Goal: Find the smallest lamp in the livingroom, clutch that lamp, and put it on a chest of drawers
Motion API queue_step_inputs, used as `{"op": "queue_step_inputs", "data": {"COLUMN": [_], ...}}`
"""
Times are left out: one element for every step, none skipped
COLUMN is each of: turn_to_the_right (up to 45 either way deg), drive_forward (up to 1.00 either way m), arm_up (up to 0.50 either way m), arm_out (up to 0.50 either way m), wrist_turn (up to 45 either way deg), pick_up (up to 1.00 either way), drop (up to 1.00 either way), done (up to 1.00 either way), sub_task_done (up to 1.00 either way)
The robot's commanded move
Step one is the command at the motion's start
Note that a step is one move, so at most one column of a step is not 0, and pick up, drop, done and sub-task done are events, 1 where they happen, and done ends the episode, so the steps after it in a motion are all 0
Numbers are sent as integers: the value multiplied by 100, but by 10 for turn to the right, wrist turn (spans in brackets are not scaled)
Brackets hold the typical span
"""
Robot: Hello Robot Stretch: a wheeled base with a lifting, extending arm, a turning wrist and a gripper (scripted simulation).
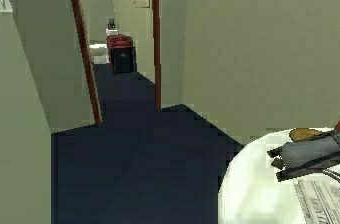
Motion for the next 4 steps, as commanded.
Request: {"op": "queue_step_inputs", "data": {"turn_to_the_right": [0,0,0,0], "drive_forward": [0,0,0,0], "arm_up": [0,0,0,0], "arm_out": [8,0,0,0], "wrist_turn": [0,450,450,450], "pick_up": [0,0,0,0], "drop": [0,0,0,0], "done": [0,0,0,0], "sub_task_done": [0,0,0,0]}}
